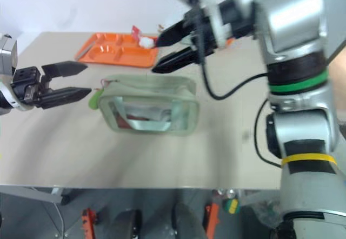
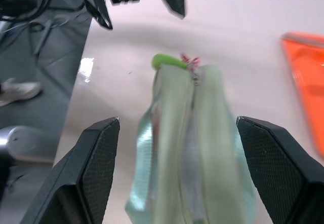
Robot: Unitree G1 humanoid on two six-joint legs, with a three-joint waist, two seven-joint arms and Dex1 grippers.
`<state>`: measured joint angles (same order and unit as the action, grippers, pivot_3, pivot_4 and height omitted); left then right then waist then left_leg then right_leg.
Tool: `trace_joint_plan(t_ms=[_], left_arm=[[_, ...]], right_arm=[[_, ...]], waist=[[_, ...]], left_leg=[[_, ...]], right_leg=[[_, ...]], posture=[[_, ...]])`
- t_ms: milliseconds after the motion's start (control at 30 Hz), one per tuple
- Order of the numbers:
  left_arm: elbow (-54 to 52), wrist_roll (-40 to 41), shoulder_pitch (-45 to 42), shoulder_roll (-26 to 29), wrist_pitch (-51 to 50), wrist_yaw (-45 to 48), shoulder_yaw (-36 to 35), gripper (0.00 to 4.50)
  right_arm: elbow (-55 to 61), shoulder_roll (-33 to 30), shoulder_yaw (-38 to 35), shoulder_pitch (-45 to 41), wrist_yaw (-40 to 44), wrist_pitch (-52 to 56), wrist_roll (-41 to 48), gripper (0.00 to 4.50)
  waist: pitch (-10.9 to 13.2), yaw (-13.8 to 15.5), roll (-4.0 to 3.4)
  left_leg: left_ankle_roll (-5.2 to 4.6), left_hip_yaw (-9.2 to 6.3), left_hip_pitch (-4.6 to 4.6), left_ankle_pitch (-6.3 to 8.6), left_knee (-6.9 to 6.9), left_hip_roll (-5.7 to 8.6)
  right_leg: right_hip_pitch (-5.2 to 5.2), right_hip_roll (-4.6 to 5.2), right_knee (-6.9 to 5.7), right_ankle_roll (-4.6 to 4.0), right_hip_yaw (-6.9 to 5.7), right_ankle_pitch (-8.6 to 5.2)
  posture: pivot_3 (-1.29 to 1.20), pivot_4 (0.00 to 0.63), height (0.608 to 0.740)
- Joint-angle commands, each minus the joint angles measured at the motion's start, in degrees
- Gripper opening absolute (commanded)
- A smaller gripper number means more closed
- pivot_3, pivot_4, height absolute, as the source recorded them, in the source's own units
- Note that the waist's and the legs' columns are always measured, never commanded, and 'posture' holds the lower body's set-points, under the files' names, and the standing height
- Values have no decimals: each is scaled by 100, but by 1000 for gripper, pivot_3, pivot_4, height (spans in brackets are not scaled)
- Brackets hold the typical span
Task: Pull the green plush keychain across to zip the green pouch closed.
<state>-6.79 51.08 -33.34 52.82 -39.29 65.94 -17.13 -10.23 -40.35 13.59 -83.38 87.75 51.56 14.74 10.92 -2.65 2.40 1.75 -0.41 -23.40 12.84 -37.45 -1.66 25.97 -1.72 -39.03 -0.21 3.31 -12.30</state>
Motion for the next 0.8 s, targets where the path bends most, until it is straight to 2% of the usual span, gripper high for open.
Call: trace_joint_plan(t_ms=[33, 200, 300, 433, 567, 800], left_arm=[[-117, -44, -367, 96, 23, 262, 210, 4500], [31, -178, -838, 86, 33, 579, 570, 4500], [337, -348, -1126, 16, 102, 776, 786, 4500], [555, -488, -1328, -120, 138, 945, 947, 4500], [611, -573, -1404, -228, 119, 1021, 1015, 4500], [531, -496, -1331, -285, -8, 998, 905, 4500]], right_arm=[[568, -516, -469, 834, -375, -401, 12, 3808], [1139, -856, -1002, 1965, -1215, -485, 42, 3808], [1478, -802, -1194, 2551, -1836, -325, 28, 3808], [2003, -683, -1333, 2973, -2143, 235, 445, 3808], [2502, -1093, -1324, 3332, -1808, 373, 863, 3808], [2290, -1489, -1264, 3352, -1776, 163, 1026, 3808]], waist=[[-5, -4, 8], [3, -22, -4], [2, -57, -4], [3, -67, -4], [3, -46, -5], [3, -33, -5]], left_leg=[[0, 0, 4, 0, 0, 1], [0, 12, 5, -1, -6, 4], [0, 18, 10, 0, 1, -4], [-2, 12, 11, 0, 4, -13], [-2, 12, 8, 0, 2, -13], [-5, 20, 9, 2, -4, -10]], right_leg=[[-6, 0, 2, 1, 0, 0], [-3, -2, -1, 12, 17, 8], [1, -17, -4, 10, 28, 8], [6, -31, -6, 0, 27, 9], [5, -31, -5, -1, 26, 9], [2, -26, -2, 6, 33, 10]], posture=[[0, 150, 740], [0, 150, 740], [0, 150, 740], [0, 150, 740], [0, 150, 740], [0, 150, 740]])
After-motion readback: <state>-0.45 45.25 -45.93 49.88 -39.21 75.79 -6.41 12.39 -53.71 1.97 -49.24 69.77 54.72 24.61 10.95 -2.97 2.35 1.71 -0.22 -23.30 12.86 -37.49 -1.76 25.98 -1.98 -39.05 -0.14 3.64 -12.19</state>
